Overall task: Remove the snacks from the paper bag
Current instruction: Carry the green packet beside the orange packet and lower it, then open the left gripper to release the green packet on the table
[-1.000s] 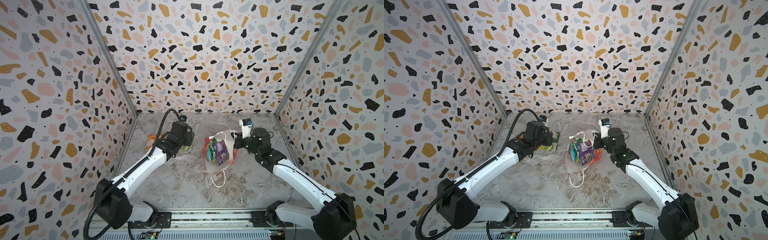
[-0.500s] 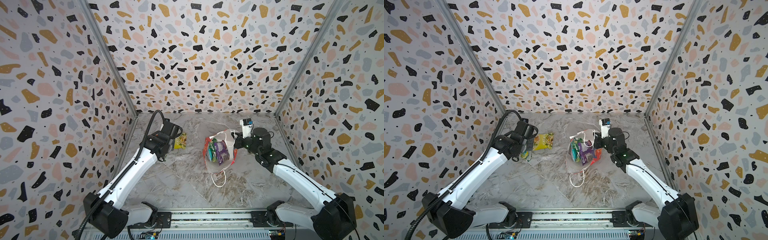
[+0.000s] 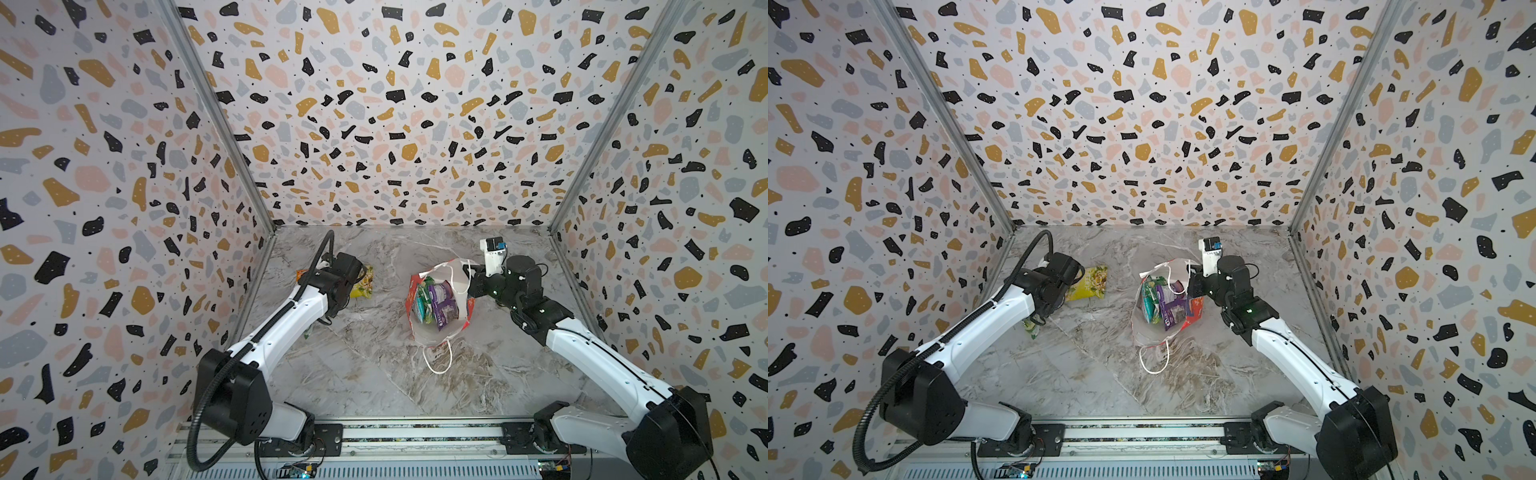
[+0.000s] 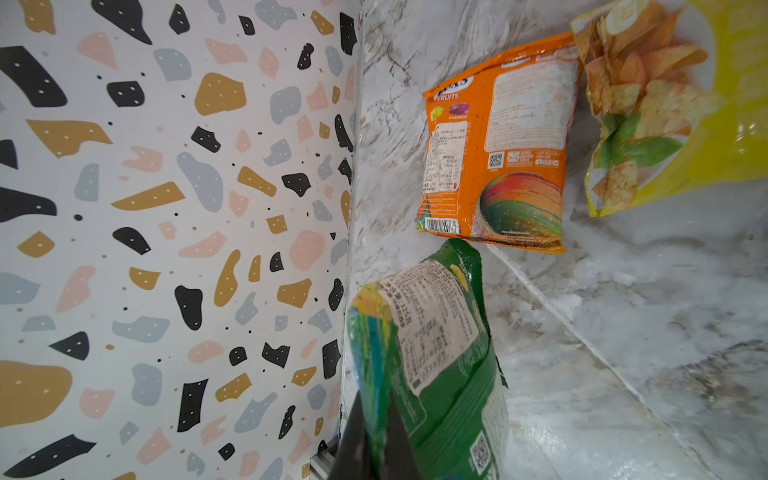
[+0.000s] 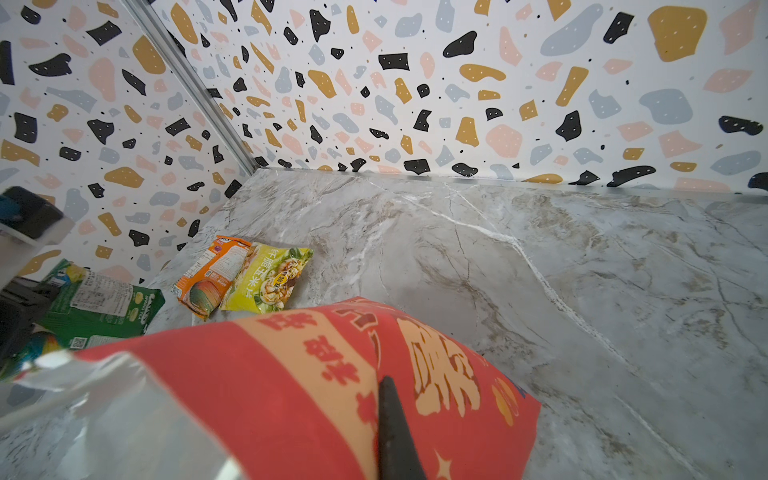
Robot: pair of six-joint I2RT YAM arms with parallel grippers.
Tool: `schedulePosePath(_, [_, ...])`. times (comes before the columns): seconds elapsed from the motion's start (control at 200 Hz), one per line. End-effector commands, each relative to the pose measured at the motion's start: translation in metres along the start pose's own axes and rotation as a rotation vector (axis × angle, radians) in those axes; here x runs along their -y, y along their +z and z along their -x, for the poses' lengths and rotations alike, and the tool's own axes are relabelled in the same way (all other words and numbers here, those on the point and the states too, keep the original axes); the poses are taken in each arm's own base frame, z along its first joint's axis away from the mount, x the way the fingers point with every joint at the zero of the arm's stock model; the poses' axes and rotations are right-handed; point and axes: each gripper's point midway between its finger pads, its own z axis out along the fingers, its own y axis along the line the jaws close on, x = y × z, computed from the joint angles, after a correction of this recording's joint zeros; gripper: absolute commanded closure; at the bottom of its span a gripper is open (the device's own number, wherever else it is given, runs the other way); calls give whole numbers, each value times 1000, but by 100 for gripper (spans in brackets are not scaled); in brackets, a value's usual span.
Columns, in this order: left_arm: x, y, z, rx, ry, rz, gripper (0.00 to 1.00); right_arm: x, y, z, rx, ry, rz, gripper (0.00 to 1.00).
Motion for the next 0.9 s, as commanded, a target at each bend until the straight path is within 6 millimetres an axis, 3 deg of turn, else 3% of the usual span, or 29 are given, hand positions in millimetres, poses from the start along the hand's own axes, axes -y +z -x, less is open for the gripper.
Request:
schedulePosePath(0.0, [3, 14, 1, -17, 70, 66, 100, -8, -18, 39, 142, -3, 23, 100])
schedulePosePath(0.215, [24, 29, -4, -65, 170, 42, 100, -3, -18, 40, 143, 1, 11, 100])
schedulePosePath(0.37, [17, 36, -20, -115, 285, 128, 100, 0, -17, 39, 142, 2, 4, 100])
schedulePosePath(0.461, [27, 32, -18, -95, 260, 45, 100, 0, -16, 39, 144, 7, 8, 100])
schedulePosePath(0.651, [38, 22, -8, -53, 248, -12, 68, -1, -15, 39, 137, 8, 14, 100])
schedulePosePath(0.771, [62, 5, 5, 11, 256, -95, 59, -2, -16, 39, 139, 8, 16, 100])
schedulePosePath(0.896, [83, -12, 17, 68, 218, -223, 57, -1, -17, 40, 141, 6, 12, 100])
